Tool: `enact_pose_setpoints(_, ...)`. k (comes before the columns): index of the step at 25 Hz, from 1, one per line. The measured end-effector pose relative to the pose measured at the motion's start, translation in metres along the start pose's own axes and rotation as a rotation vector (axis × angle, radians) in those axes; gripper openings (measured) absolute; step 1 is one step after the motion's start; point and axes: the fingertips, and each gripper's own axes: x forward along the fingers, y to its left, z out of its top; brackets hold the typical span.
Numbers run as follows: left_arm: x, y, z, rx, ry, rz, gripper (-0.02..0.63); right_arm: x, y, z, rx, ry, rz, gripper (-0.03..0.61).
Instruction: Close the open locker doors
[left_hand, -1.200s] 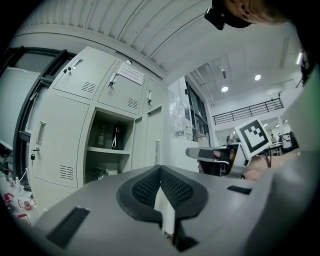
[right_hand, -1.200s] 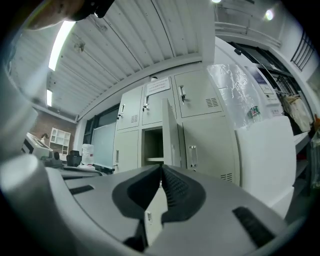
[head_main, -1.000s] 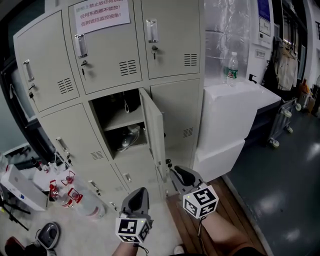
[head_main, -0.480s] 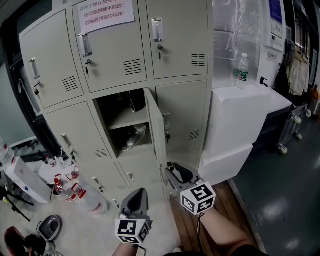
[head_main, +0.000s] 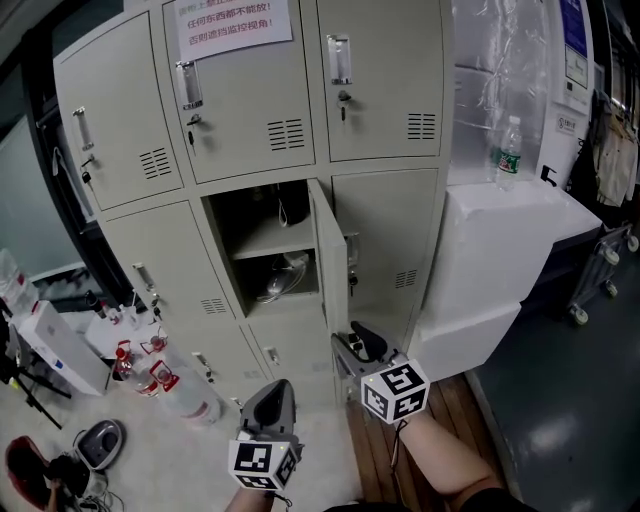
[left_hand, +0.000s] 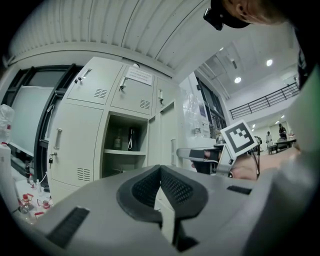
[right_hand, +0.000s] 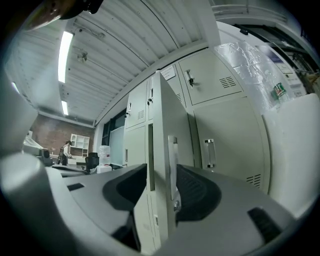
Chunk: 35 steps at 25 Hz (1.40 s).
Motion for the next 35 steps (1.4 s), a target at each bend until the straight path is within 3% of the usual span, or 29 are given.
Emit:
enact_pose_setpoints(9, 0.014, 0.005, -0.005, 0.010, 0.009, 0.017, 0.005, 0.023, -0.002, -0.006, 0.008, 0.024, 0.074, 0.191)
enact_pose_setpoints(13, 0.018, 0.002, -0.007, 0.011, 0.020, 0.010, 0.003, 0.027, 0.001, -0.008, 0.012, 0.039, 0.106, 0.160)
enact_pose_setpoints(29, 0.018, 0.016, -0.012, -0.011, 0.020, 0.013, 0.005, 0.045, 0.033, -0.009, -0.040, 0.055, 0.255, 0.141)
enact_pose_setpoints(35, 0.018, 0.034, -0.018, -0.025, 0.044, -0.005, 0.004, 0.060, 0.050, -0.010, -0.056, 0.046, 0.263, 0.137)
